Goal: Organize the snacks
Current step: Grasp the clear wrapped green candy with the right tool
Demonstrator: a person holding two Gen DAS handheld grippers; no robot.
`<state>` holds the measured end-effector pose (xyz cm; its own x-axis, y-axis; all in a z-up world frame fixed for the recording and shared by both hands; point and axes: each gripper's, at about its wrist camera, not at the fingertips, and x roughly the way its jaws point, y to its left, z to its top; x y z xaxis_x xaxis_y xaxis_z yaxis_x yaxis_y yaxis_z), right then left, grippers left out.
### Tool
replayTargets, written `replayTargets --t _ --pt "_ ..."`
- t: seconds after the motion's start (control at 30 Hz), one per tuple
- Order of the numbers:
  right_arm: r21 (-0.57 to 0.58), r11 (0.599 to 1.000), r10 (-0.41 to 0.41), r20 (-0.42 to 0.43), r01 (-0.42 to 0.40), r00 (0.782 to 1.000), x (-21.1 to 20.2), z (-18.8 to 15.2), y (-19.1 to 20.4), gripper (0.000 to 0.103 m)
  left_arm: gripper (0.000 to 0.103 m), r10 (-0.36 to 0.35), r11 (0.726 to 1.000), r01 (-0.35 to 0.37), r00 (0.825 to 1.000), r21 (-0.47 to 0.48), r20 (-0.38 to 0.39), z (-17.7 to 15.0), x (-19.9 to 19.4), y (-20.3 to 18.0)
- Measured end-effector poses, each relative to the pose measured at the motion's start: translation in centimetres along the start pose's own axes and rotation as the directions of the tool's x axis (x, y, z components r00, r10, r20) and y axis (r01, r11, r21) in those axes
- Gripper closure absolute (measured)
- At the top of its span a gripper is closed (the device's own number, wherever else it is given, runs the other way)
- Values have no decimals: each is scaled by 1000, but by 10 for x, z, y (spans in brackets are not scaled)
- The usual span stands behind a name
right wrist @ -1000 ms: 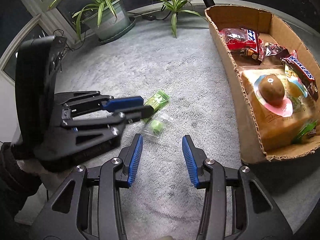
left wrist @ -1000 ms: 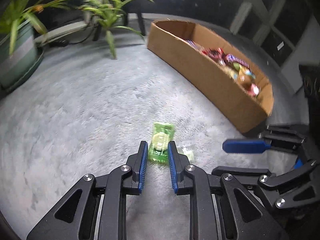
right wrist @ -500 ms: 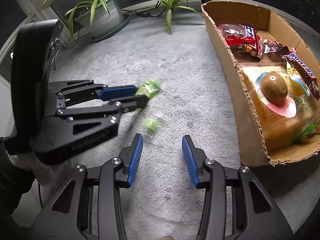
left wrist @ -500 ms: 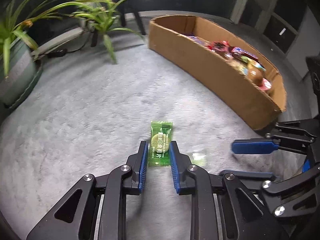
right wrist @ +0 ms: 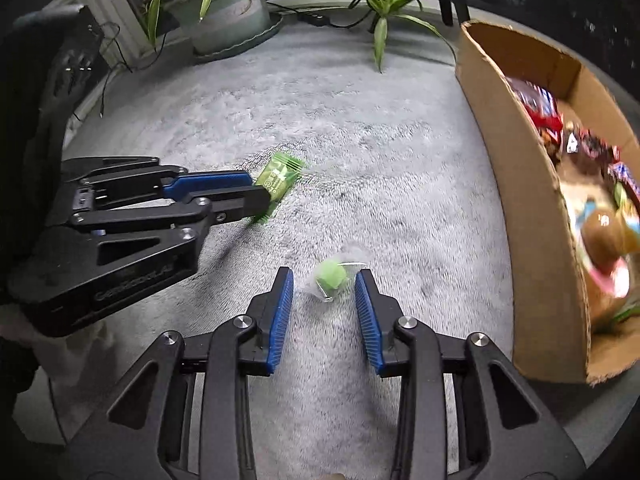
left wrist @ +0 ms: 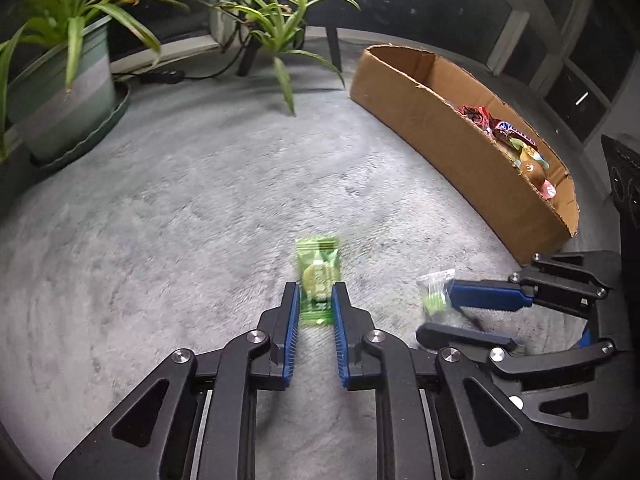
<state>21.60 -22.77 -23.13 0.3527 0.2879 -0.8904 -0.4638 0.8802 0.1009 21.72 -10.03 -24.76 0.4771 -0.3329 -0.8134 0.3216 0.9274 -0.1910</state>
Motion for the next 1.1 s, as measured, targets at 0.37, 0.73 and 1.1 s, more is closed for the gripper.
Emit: replayTargets --t 0.37,0.73,1.1 --pt "74 997 10 -8 -10 1000 -1 -1 -12 69 73 -13 1000 14 1000 -8 25 8 -6 -3" --pt "30 1000 -1 -25 2 1000 -1 -2 -14 83 84 28 1000 -28 1000 14 2 8 7 -3" --pt "58 997 38 31 -40 999 -17 -7 -21 84 84 -17 993 21 999 -113 41 -1 -7 18"
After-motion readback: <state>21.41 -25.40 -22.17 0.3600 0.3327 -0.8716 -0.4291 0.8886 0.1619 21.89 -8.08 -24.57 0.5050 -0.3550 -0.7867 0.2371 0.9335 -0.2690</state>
